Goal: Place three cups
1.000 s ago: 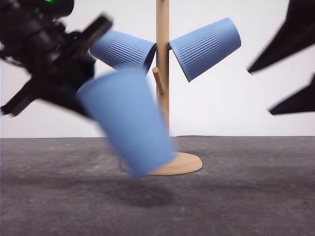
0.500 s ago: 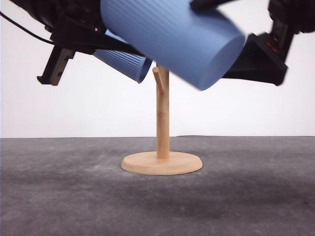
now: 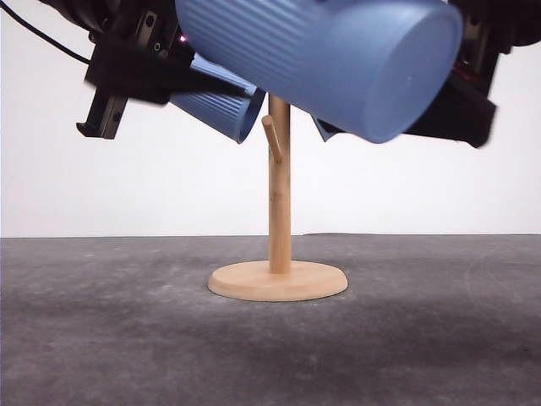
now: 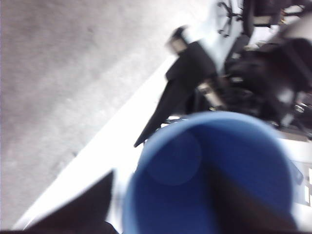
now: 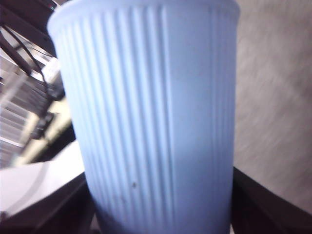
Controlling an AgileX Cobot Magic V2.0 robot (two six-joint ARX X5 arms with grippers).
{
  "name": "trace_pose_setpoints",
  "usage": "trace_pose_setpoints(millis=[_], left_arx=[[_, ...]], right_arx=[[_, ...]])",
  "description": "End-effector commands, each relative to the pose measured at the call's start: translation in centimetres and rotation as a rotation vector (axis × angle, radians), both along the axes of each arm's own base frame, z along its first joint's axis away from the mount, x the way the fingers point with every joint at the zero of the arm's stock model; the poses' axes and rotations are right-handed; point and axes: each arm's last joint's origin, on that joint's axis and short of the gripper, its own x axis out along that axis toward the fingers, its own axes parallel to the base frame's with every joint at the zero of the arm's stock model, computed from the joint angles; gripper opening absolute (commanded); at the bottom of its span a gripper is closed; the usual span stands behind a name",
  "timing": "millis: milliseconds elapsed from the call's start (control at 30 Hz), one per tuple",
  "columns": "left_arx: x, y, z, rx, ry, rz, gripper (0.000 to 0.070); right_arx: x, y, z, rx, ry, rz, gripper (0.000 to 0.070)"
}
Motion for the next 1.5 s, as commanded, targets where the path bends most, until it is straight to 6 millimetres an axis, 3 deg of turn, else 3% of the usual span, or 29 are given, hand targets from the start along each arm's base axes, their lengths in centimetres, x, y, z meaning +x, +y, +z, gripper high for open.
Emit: trace_pose_setpoints(millis=[0, 233, 500, 833, 1067, 1467], left_arx=[[0.3, -0.2, 0.5, -0.023, -0.032, -0.012, 0.0556], [0.3, 1.5, 1.7, -0.046, -0.133, 0.004, 0.0557], [-0.9, 6.3, 4.9, -0.008, -0.359, 0.158, 0.0557], [-3.6, 11.1, 7.5, 0.141, -0.601, 0.382, 0.0555], [-4.8, 11.6, 8.3, 0.132, -0.641, 0.406, 0.0555], [-4.9, 11.7, 8.3, 0.131, -0.635, 0.41, 0.0555]], right_arx=[[0.0, 0.2, 0.2, -0.009, 0.145, -0.021, 0.036], [-0.2, 0.0, 0.0, -0.062, 0.468, -0.102, 0.036], [0.3, 0.3, 0.4, -0.065, 0.701, -0.271, 0.036], [2.8, 1.7, 1.6, 0.125, 1.052, -0.522, 0.0361], [4.9, 3.1, 0.8, 0.227, 1.13, -0.57, 0.0361], [8.0, 3.3, -1.4, 0.296, 1.106, -0.647, 0.0361]])
